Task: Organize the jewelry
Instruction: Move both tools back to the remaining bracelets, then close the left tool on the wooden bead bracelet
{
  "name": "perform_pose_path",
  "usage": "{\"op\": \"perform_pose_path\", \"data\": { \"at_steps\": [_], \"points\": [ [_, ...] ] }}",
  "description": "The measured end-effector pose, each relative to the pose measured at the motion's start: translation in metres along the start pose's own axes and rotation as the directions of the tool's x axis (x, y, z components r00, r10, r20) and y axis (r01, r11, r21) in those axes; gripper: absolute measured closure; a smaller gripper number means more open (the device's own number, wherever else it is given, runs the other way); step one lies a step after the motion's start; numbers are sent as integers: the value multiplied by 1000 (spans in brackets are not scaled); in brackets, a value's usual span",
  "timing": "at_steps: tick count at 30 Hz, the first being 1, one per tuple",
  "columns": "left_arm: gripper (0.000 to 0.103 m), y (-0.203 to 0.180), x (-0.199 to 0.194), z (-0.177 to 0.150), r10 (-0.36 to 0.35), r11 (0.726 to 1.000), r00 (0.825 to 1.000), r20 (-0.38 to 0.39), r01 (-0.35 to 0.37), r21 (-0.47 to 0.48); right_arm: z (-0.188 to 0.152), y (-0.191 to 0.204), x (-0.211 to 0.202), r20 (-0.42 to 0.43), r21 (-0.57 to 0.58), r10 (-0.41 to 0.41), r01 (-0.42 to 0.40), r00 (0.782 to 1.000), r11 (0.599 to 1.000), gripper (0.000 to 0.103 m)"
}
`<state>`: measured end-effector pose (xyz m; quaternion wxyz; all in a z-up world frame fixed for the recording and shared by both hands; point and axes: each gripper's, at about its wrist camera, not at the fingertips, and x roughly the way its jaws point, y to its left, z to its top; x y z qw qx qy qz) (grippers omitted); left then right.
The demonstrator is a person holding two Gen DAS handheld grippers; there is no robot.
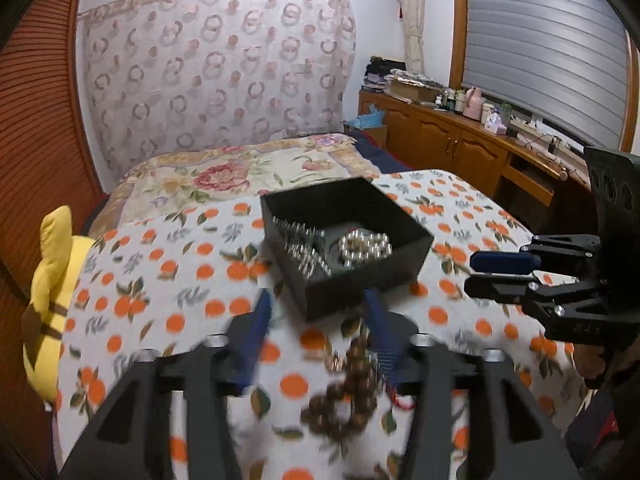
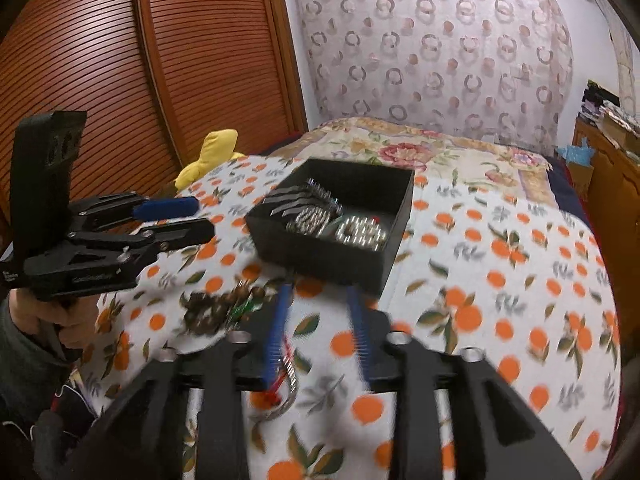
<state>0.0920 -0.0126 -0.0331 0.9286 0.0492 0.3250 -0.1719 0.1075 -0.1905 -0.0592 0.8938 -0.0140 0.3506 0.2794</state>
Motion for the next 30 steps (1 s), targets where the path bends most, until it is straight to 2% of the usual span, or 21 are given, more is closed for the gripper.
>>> {"op": "perform_pose_path", "data": {
  "at_steps": [3, 10, 16, 29, 30],
  "points": [
    [40, 0, -10, -17, 2, 1000, 1000, -8, -2, -9, -15, 10, 1, -23, 0, 3, -3, 1000, 1000, 58],
    [40, 8, -21, -50, 23, 999, 998, -55, -26, -44, -37, 27, 10, -78, -35, -2, 0, 997, 999, 33],
    [40, 8, -28, -65, 13, 999, 997, -71, -17, -51, -41, 42, 20, -126, -88, -6, -5, 992, 996, 23],
    [40, 0, -23, -69, -23, 999, 995, -93, 19, -37, -41, 56, 42, -201, -169, -61, 27, 978, 985, 22],
    [40, -1, -22, -70, -26, 999, 995, -95, 22, -38, -42, 57, 43, -203, -175, -65, 29, 977, 984, 27]
  ]
}}
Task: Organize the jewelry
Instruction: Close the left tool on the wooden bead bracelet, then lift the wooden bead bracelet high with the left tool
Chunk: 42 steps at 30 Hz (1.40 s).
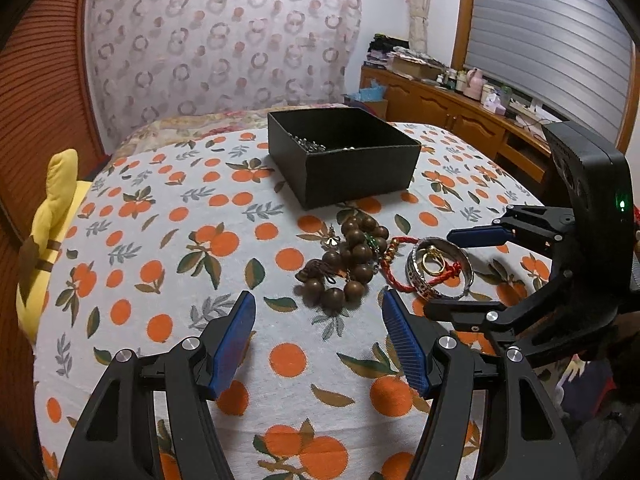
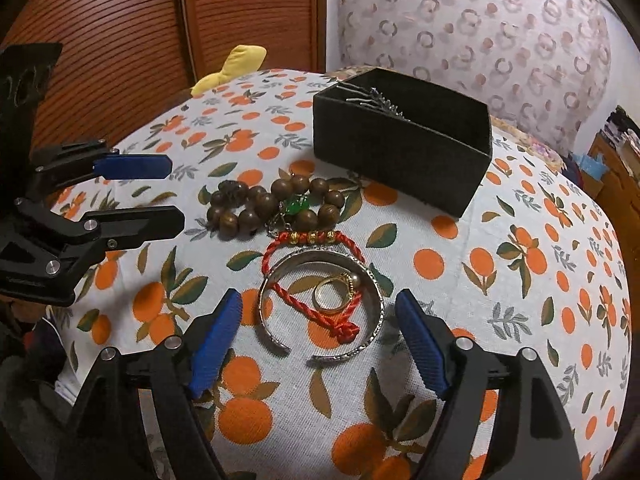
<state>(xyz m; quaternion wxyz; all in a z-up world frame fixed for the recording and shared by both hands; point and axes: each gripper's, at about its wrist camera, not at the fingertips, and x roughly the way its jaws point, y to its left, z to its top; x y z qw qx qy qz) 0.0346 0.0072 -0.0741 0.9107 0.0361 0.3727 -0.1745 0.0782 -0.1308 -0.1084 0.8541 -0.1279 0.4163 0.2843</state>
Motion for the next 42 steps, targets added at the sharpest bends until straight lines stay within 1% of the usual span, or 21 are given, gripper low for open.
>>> {"op": "perform_pose_path", "data": {
  "at_steps": [1, 2, 3, 4, 5, 6, 8, 11, 15, 23, 28, 31, 33, 34, 36, 38, 42],
  "points": [
    [40, 0, 1, 0, -3, 1000, 1000, -1, 3, 1, -1, 0, -1, 3, -4, 7, -7, 1000, 1000, 35],
    [40, -2, 1, 1, -7, 1000, 1000, -2, 7, 5, -1, 0, -2, 10, -11, 5, -5, 1000, 1000, 40],
    [43, -3, 2, 1, -11, 1000, 1000, -3, 11, 10, -1, 0, -3, 10, -13, 8, -8, 1000, 1000, 40],
    [51, -5, 3, 2, -17, 1000, 1000, -7, 17, 14, -2, -1, -4, 9, -12, 9, -9, 1000, 1000, 40],
    [55, -7, 4, 3, -30, 999, 999, -13, 30, 19, -4, -3, -6, 13, -9, 9, -9, 1000, 1000, 40],
    [58, -8, 4, 5, -41, 999, 999, -13, 41, 22, -6, -4, -8, 16, -5, 9, -9, 1000, 1000, 40],
    [68, -13, 7, 7, -64, 997, 998, -18, 64, 32, -10, -10, -13, 24, 12, 1, -1, 1000, 1000, 40],
    [74, -20, 13, 12, -76, 995, 997, -30, 78, 55, -15, -18, -24, 48, 41, -4, 2, 999, 999, 40],
    [77, -27, 21, 17, -87, 993, 996, -38, 89, 74, -18, -28, -35, 71, 62, -15, 10, 997, 998, 40],
    [77, -30, 40, 20, -53, 994, 995, -82, 60, 91, -20, -38, -40, 86, 84, -21, 14, 996, 996, 40],
    [77, -31, 44, 20, -41, 994, 995, -89, 51, 101, -20, -38, -39, 83, 82, -20, 13, 996, 997, 40],
    [77, -33, 48, 21, -20, 992, 995, -94, 31, 118, -20, -39, -39, 79, 79, -20, 14, 997, 997, 40],
    [87, -34, 50, 21, 2, 991, 995, -97, 10, 132, -20, -39, -39, 77, 75, -19, 13, 997, 997, 40],
    [91, -35, 50, 22, 4, 991, 995, -98, 10, 136, -20, -39, -39, 76, 72, -18, 13, 997, 997, 40],
    [91, -35, 47, 22, -14, 991, 996, -87, 25, 132, -18, -38, -39, 75, 67, -18, 13, 997, 998, 40],
    [91, -35, 39, 26, -11, 992, 998, -64, 19, 126, -16, -39, -41, 75, 65, -21, 17, 997, 998, 40],
    [91, -31, 14, 39, -57, 994, 998, 10, 56, 89, -11, -41, -46, 87, 65, -27, 22, 996, 998, 40]
  ]
}}
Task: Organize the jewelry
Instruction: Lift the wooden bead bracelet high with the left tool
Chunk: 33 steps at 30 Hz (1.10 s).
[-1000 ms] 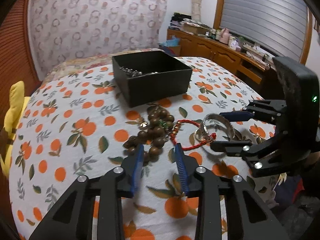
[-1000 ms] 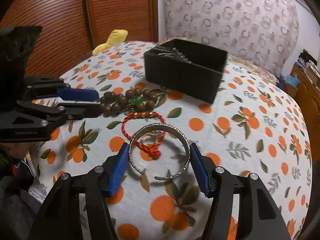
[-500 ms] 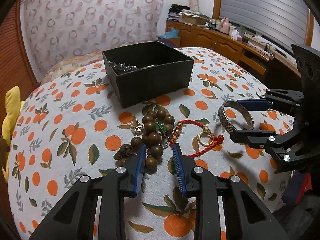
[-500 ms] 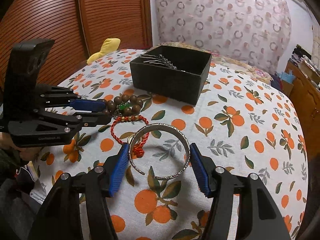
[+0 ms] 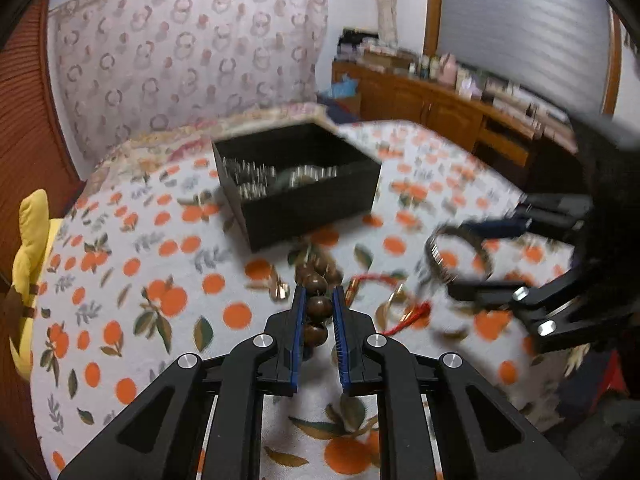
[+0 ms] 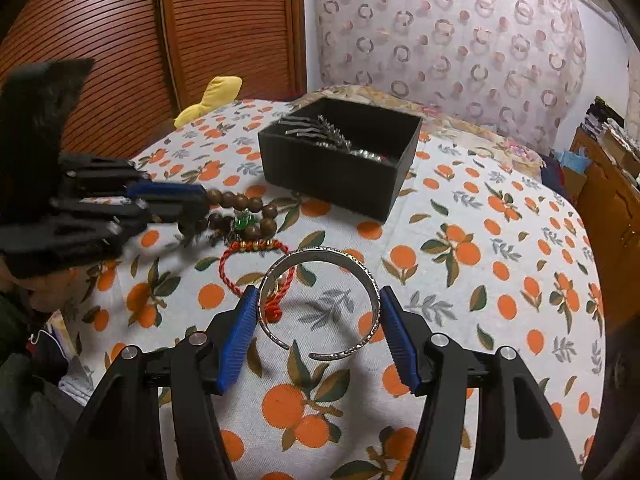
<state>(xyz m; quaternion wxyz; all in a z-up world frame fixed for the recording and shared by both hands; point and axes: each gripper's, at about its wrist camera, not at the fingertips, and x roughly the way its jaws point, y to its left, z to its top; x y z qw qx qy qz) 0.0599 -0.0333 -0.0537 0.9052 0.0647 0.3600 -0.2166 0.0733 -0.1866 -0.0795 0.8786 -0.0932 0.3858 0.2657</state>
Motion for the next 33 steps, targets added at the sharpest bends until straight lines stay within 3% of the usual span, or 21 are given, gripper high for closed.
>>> {"op": "perform_pose_path", "data": {
  "at_steps": [11, 33],
  "points": [
    [91, 4, -48, 37, -45, 998, 990, 136, 49, -29, 15, 2, -18, 48, -12, 3, -3, 999, 1000, 40],
    [91, -5, -80, 76, -59, 998, 972, 229, 59, 5, -2, 0, 11, -9, 13, 26, -26, 1000, 1000, 40]
  ]
}}
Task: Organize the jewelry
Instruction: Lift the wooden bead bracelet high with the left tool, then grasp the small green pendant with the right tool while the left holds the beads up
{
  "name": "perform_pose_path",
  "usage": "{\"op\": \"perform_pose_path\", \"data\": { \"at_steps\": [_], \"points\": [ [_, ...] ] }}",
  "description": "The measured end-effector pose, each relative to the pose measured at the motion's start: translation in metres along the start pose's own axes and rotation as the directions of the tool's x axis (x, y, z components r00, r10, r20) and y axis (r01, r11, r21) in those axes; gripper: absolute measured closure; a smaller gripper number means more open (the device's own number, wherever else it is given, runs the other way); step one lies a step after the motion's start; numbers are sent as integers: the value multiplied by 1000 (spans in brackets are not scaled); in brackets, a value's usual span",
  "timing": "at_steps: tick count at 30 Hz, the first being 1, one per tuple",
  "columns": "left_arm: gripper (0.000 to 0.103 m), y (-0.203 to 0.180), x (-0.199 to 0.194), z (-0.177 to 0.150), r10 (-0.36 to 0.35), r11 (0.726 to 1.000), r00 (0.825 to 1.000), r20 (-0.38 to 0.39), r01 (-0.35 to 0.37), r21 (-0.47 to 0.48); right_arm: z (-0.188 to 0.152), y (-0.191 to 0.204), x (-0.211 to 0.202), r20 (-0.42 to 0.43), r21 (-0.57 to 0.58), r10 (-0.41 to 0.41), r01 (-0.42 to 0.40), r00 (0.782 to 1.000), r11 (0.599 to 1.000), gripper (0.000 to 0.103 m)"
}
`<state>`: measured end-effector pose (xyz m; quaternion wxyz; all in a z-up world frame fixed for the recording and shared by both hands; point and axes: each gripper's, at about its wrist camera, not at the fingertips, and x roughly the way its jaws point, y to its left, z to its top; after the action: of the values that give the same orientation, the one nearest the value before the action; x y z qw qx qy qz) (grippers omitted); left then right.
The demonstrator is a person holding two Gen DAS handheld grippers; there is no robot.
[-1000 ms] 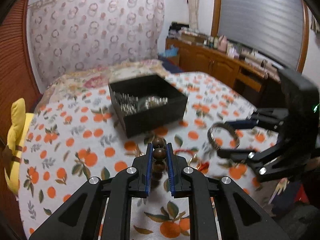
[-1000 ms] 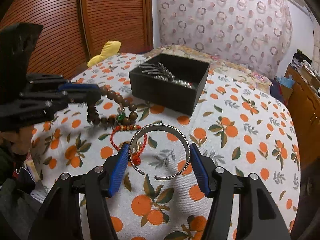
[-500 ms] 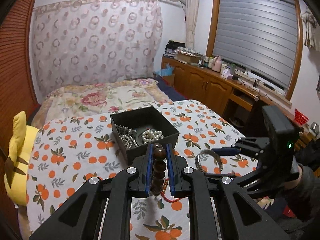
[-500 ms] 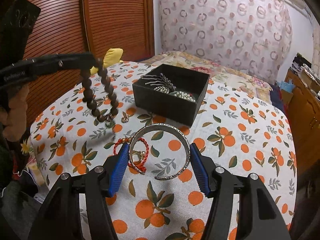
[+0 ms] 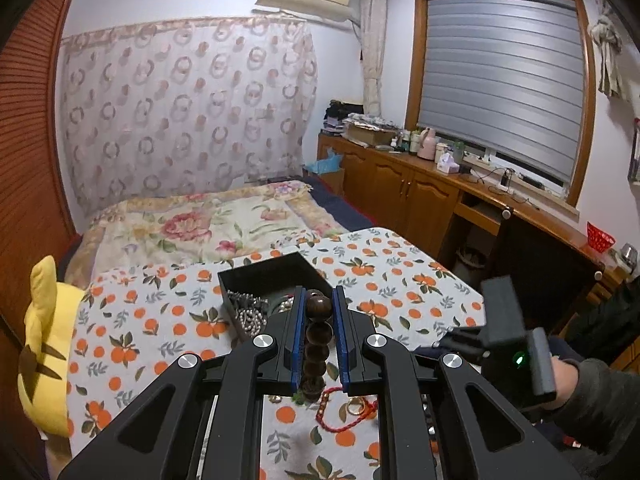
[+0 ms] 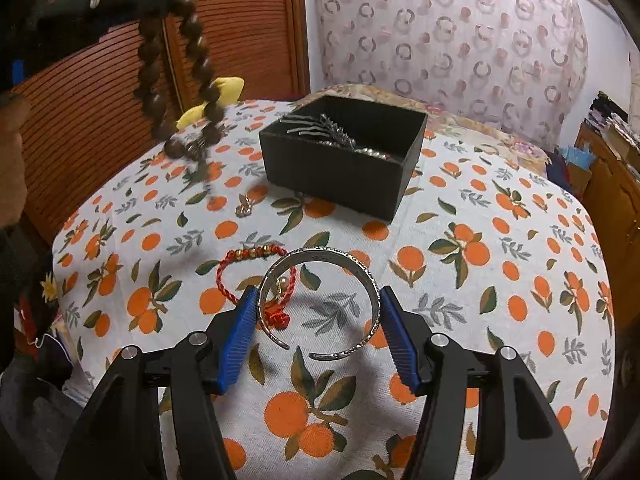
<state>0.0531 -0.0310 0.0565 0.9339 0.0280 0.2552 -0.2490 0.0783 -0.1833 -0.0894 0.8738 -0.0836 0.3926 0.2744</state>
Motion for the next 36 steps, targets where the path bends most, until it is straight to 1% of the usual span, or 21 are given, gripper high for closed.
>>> {"op": "perform_pose_path", "data": {
  "at_steps": [9, 12, 14, 16, 17, 18, 21, 29, 31, 34, 36],
  "points": [
    [91, -5, 0, 8, -6, 1000, 1000, 18, 6, 3, -7, 1, 9, -17, 8, 9, -9, 1000, 1000, 40],
    [91, -6, -5, 11, -7, 1000, 999, 44, 6, 7, -9, 1, 9, -19, 11, 9, -9, 1000, 1000, 40],
    [91, -3, -1, 11, 25, 1000, 999, 29, -24, -1, -10, 0, 10, -21, 12, 9, -9, 1000, 1000, 40],
    [91, -7, -10, 11, 9, 1000, 999, 50, -9, 5, -10, 0, 9, -20, 11, 9, -9, 1000, 1000, 40],
    [91, -10, -12, 12, 29, 999, 998, 57, -30, 24, -11, -1, 9, -19, 14, 11, -11, 1000, 1000, 40],
    [91, -11, -10, 13, 56, 998, 997, 51, -57, 31, -11, -1, 10, -21, 15, 10, -10, 1000, 1000, 40],
    [91, -5, -4, 13, 78, 997, 997, 23, -78, 20, -11, 1, 10, -24, 11, 6, -6, 1000, 1000, 40],
    [91, -8, -7, 10, 42, 999, 999, 24, -42, 19, -10, 5, 15, -44, -9, 8, -9, 999, 1000, 39],
    [91, -9, -8, 11, 36, 999, 999, 29, -37, 20, -7, 5, 12, -24, -6, 9, -10, 1000, 1000, 31],
    [91, -12, -11, 13, 19, 1000, 999, 36, -20, 19, -1, 5, 7, 11, 2, 9, -9, 1000, 1000, 30],
    [91, -14, -13, 14, 10, 1000, 999, 40, -11, 21, 6, 6, 0, 43, 6, 34, -34, 998, 999, 30]
  ]
}}
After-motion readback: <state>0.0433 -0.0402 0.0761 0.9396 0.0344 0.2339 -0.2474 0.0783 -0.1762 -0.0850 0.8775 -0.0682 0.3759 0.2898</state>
